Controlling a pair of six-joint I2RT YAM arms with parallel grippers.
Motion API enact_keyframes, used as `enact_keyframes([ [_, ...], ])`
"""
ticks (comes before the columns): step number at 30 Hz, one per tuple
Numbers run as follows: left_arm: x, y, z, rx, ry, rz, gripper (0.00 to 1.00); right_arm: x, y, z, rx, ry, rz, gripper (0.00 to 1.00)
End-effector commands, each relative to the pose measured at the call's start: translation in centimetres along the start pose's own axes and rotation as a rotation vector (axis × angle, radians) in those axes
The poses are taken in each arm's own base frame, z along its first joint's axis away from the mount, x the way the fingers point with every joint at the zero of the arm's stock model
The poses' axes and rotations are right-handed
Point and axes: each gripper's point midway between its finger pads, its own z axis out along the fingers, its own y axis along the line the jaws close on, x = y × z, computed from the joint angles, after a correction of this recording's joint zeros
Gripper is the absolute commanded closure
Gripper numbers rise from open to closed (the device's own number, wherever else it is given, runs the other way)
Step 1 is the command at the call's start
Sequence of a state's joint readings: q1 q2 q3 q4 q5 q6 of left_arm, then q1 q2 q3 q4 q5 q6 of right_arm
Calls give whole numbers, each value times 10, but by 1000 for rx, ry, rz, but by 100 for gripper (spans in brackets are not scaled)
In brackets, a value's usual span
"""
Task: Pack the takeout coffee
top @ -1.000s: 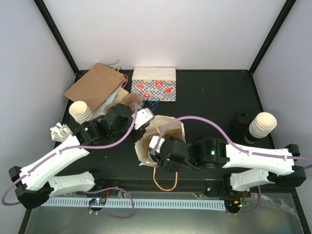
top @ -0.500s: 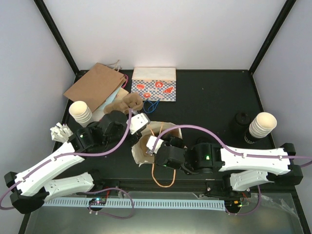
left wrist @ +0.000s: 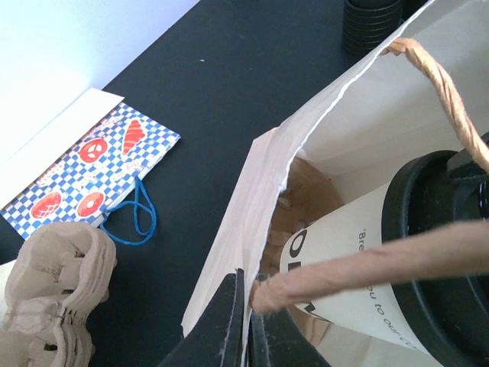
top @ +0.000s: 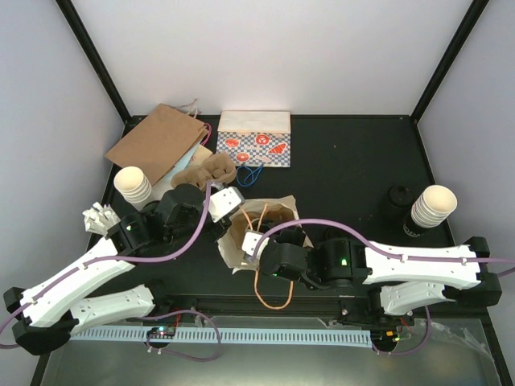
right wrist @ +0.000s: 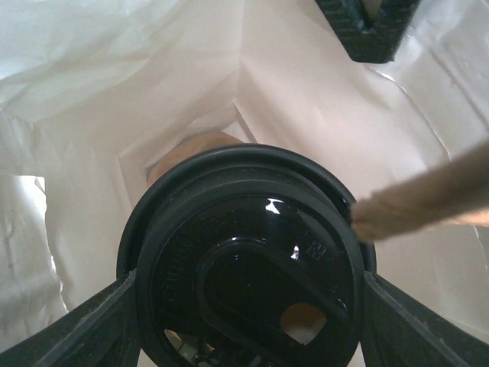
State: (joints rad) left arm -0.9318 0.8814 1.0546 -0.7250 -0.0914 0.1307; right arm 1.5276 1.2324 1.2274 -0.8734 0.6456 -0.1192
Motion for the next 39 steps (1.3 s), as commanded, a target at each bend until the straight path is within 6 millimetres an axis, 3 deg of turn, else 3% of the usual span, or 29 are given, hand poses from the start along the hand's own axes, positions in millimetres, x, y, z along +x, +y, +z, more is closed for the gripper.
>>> enact_keyframes([
  [1, -13, 4, -6, -23, -60, 16, 98, -5, 4, 2, 0, -37, -42, 47],
  [10, -13, 5, -9, -33, -71, 20, 99, 2, 11, 5, -2, -96, -186, 46],
  [13, -13, 3, -11, -24, -79, 22, 98, 5, 23, 6, -63, -92, -208, 46],
  [24, 4, -22, -1, 61, -22, 10, 99, 30, 63, 17, -116, -30, -293, 45],
  [29, 13, -40, 3, 114, 14, 6, 98, 36, 72, 17, -120, -29, -292, 45],
  [32, 17, -49, 6, 130, 34, 1, 99, 39, 71, 16, -98, -23, -288, 45],
  [39, 22, -59, 9, 129, 60, 8, 99, 44, 39, 4, 36, 4, -225, 46],
])
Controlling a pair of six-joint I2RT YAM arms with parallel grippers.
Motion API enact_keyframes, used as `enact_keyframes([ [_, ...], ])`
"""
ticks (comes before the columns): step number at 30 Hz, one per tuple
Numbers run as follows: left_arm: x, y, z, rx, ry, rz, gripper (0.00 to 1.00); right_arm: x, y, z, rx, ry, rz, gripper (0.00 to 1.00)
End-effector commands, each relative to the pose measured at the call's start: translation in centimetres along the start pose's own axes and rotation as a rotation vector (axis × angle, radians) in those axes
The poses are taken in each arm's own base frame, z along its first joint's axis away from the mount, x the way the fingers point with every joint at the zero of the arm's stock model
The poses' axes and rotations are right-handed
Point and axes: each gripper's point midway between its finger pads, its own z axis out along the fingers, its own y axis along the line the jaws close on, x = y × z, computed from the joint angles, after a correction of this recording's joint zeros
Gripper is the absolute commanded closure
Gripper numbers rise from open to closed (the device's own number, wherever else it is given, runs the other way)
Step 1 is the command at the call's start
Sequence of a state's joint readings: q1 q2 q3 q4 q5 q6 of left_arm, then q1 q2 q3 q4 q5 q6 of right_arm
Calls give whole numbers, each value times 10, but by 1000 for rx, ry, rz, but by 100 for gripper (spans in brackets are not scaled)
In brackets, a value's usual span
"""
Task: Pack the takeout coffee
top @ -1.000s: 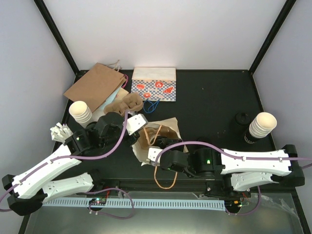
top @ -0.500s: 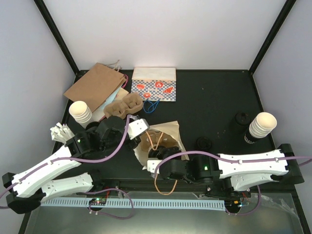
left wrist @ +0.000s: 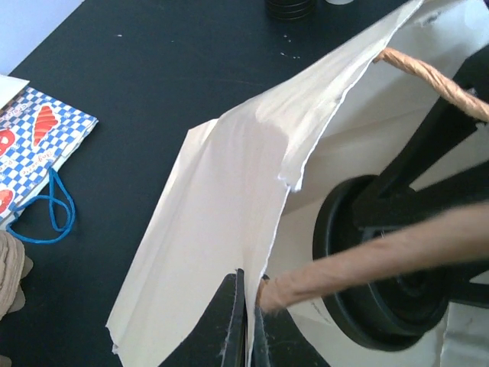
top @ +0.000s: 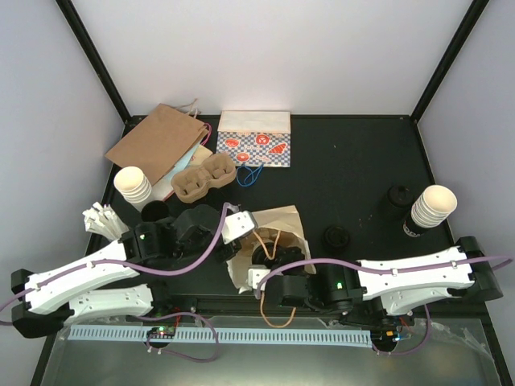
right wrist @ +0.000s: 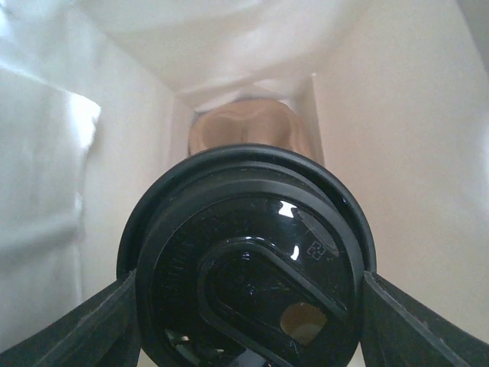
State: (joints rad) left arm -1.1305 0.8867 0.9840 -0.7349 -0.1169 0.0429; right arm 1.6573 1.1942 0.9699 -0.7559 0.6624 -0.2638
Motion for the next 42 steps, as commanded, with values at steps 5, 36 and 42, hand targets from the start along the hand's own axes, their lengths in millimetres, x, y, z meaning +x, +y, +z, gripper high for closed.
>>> enact_keyframes([
  [5, -1, -10, 4, 0, 11, -18, 98, 16, -39, -29, 143, 0, 132, 46],
  [36, 9, -46, 10, 108, 35, -162, 99, 9, -3, -32, 45, -43, 60, 51],
  [42, 7, -45, 6, 110, 10, -161, 98, -5, 2, -21, 71, -77, 3, 50],
])
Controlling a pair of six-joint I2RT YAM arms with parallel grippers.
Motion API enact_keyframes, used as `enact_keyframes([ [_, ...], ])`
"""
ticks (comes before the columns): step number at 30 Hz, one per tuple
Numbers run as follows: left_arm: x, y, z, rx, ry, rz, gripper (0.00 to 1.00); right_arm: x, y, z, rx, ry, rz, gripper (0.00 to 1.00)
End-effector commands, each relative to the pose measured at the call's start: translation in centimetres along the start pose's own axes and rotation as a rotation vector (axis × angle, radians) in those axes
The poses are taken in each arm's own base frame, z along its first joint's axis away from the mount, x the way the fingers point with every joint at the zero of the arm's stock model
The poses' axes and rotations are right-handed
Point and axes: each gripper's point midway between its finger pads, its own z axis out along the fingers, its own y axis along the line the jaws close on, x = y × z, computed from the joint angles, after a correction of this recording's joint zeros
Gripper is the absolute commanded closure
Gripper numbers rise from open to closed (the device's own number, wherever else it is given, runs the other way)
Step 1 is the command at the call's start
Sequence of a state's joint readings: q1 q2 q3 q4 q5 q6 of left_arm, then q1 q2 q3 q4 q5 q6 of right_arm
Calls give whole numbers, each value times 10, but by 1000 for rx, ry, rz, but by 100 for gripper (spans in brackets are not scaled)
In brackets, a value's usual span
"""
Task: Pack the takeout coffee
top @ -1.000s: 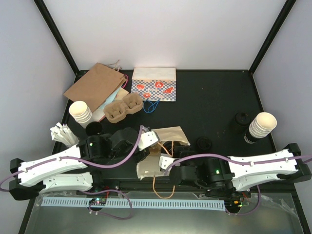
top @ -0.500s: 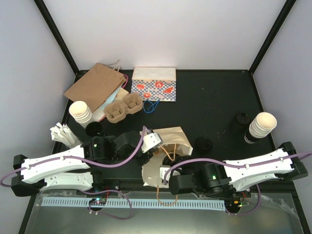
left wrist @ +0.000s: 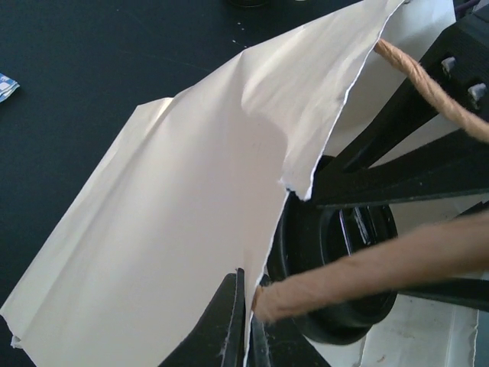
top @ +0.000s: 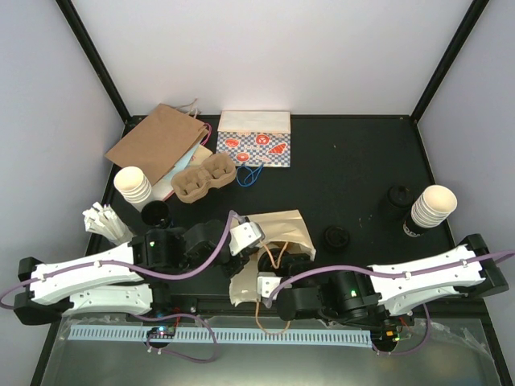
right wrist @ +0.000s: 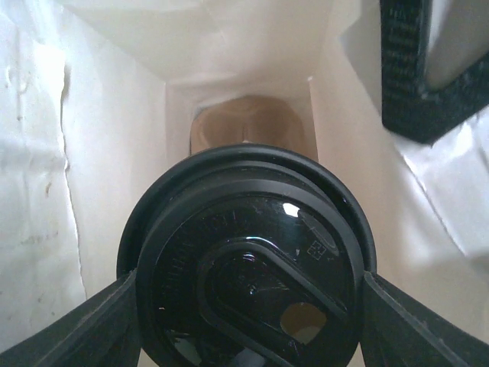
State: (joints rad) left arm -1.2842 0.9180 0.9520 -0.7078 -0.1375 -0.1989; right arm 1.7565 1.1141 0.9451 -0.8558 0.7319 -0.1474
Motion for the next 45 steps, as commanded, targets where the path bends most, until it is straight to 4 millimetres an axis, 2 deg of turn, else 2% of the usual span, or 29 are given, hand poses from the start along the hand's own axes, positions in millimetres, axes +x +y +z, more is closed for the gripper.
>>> enact_keyframes([
  [1, -1, -2, -4, 14, -25, -16, 99, -19, -2, 6, 52, -68, -25, 50],
  [5, -2, -4, -6, 31, -36, -15, 99, -14, 3, 17, 63, -63, -49, 50],
  [18, -5, -17, -5, 104, -60, -7, 98, 6, -3, 57, 154, 3, -85, 51],
  [28, -7, -24, -6, 150, -80, -21, 98, 22, -6, 89, 153, 87, -91, 52],
  [36, -9, -21, -8, 137, -94, -34, 99, 25, -3, 101, 140, 105, -92, 52],
  [41, -12, -17, -12, 118, -116, -61, 98, 21, -6, 101, 146, 99, -86, 52],
  [45, -16, -15, -20, 120, -152, -74, 98, 31, 7, 110, 114, 140, -126, 51],
])
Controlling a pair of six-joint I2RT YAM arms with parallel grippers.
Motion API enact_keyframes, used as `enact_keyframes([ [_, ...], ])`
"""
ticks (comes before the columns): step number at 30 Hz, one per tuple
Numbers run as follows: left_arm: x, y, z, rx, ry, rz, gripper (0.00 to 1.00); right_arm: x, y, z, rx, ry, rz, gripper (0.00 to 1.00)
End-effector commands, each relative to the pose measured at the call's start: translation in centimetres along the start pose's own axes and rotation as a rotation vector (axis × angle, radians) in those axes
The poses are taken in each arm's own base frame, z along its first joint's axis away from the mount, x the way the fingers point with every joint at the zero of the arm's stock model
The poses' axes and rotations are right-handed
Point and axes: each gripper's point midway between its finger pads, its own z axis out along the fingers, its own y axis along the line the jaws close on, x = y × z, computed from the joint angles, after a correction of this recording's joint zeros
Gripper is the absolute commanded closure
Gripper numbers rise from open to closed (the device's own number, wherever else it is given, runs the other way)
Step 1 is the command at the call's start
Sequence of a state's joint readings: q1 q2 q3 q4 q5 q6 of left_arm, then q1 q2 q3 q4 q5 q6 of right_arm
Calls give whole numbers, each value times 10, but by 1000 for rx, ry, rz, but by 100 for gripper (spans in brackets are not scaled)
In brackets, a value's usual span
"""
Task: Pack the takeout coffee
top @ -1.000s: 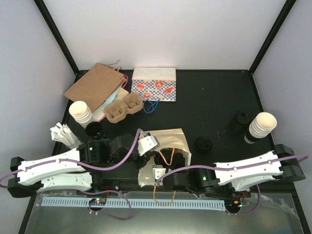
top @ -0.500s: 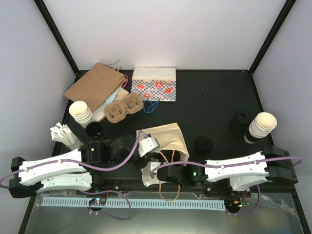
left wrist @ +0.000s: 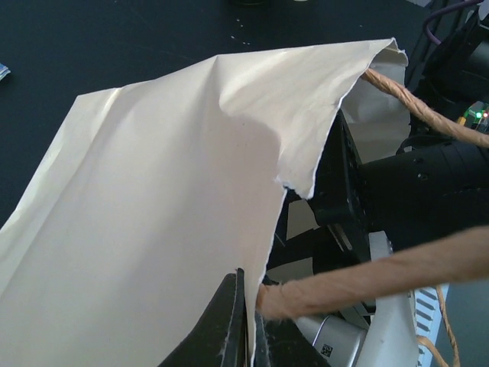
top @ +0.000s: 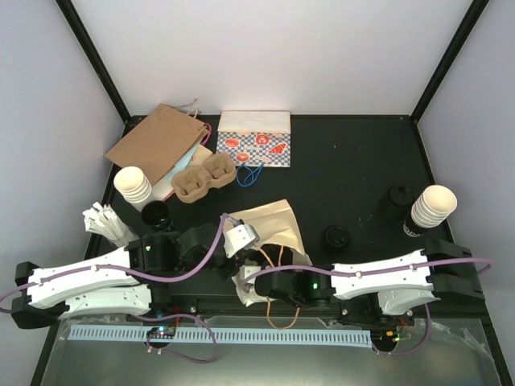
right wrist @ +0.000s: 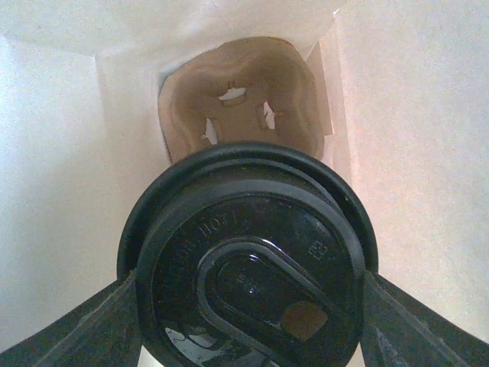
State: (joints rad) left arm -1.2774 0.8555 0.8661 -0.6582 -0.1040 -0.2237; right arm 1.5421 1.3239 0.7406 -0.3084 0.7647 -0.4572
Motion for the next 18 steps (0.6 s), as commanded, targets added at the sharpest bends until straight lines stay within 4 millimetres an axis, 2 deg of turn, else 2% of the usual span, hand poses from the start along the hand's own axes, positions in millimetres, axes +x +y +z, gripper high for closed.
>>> enact_keyframes([
  [1, -31, -15, -21, 90, -144, -44, 98, 19, 17, 15, -30, 81, -54, 51],
  [4, -32, -15, -24, 92, -157, -50, 99, 24, 21, 19, -25, 102, -70, 51],
  [7, -28, -15, -22, 90, -141, -51, 99, 17, 11, 14, -11, 83, -33, 51],
  [12, -22, -16, -17, 92, -107, -20, 98, 3, -17, -8, 13, 22, 47, 51],
  [18, -15, -18, -7, 94, -54, 13, 98, -20, -31, -34, 2, -115, 104, 50],
])
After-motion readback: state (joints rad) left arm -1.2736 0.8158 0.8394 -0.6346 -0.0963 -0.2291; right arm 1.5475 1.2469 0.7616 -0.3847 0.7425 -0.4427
